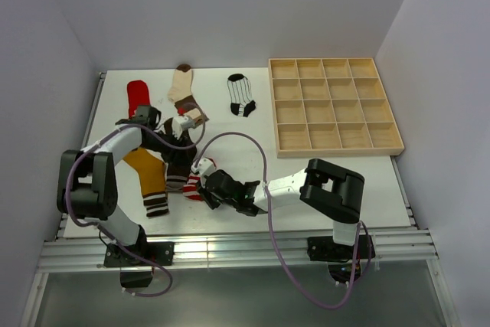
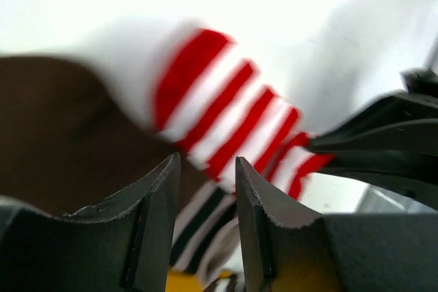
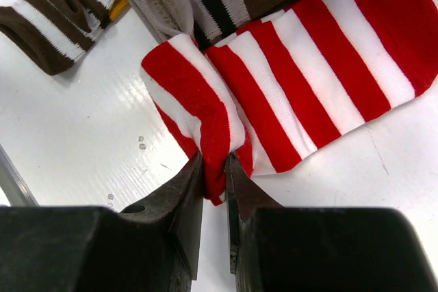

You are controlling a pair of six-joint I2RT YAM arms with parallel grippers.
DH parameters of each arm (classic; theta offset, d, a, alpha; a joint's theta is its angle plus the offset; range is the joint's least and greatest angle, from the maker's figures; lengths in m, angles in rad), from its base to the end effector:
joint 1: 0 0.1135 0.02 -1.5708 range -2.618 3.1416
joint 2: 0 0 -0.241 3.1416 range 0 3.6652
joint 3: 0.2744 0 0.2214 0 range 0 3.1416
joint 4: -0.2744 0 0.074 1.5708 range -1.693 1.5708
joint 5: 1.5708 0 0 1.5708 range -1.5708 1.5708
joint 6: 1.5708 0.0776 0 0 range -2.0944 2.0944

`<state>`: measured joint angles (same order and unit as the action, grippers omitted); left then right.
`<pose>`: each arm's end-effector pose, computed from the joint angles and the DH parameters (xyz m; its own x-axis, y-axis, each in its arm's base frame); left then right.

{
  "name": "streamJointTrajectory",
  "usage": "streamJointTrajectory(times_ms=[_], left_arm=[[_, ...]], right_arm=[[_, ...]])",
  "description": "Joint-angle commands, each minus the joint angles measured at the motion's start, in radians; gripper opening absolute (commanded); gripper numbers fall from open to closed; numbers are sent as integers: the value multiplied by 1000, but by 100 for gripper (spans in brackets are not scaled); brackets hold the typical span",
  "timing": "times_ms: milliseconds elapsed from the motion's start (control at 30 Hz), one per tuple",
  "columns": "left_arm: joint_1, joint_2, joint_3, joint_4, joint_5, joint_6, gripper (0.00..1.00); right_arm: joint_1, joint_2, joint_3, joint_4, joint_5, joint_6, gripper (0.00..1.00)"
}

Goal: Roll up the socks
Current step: Roll the sock at the center of the board.

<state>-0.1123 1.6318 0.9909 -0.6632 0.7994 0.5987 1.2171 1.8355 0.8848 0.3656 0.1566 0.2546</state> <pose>0.2672 -0.0861 0.1511 -0.6420 0.4678 -0.6075 0.7599 0.4938 -0.4228 0.1434 0.3535 0.1243 -0.4072 -0.3845 -0.8285 -0.8050 0.5796 0.1266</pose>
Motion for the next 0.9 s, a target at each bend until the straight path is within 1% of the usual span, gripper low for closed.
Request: streamJointTrajectory(times_ms=[0, 67, 100, 167, 267, 300, 367, 433, 500, 533, 567, 600, 633, 700, 800, 867], left_arm=[[56, -78, -5, 89, -41, -85, 43], [83, -118, -12, 100, -71, -92, 43], [89, -134, -20, 115, -90, -121, 43], [91, -196, -40, 161, -167, -164, 44], [89, -262, -49, 189, -255, -273, 47], [88, -276, -44, 200, -332, -343, 47], [85, -315, -37, 206, -406, -405, 45], [85, -378, -38, 194, -425, -364, 45], [85, -440, -83, 236, -427, -328, 49], [85, -498, -101, 250, -411, -318, 52], [85, -524, -132, 258, -398, -301, 56], [85, -550, -152, 270, -388, -263, 58], [85, -597, -165, 248, -309, -222, 60], [85, -639, -213, 235, -249, -166, 72], [82, -650, -230, 179, -175, -97, 76], [80, -655, -236, 162, -167, -80, 99]], right_arm=[[-5, 1, 3, -60, -35, -5, 0], [-13, -12, -4, -73, -52, -2, 0], [-21, -15, -6, -92, -52, -2, 0], [-24, -24, -7, -120, -43, -3, 0], [-28, -35, -7, -139, -42, -5, 0], [-30, -38, -12, -145, -43, -2, 0], [-36, -50, -17, -151, -46, 2, 0], [-42, -59, -23, -159, -45, 6, 0], [-45, -59, -24, -166, -48, 12, 0], [-47, -61, -24, -169, -49, 14, 0], [-48, -61, -24, -175, -55, 17, 0], [-50, -59, -23, -185, -66, 23, 0], [-50, -59, -24, -188, -75, 25, 0], [-56, -59, -29, -197, -92, 37, 0], [-76, -73, -40, -209, -144, 51, 0], [-86, -88, -44, -215, -187, 64, 0]])
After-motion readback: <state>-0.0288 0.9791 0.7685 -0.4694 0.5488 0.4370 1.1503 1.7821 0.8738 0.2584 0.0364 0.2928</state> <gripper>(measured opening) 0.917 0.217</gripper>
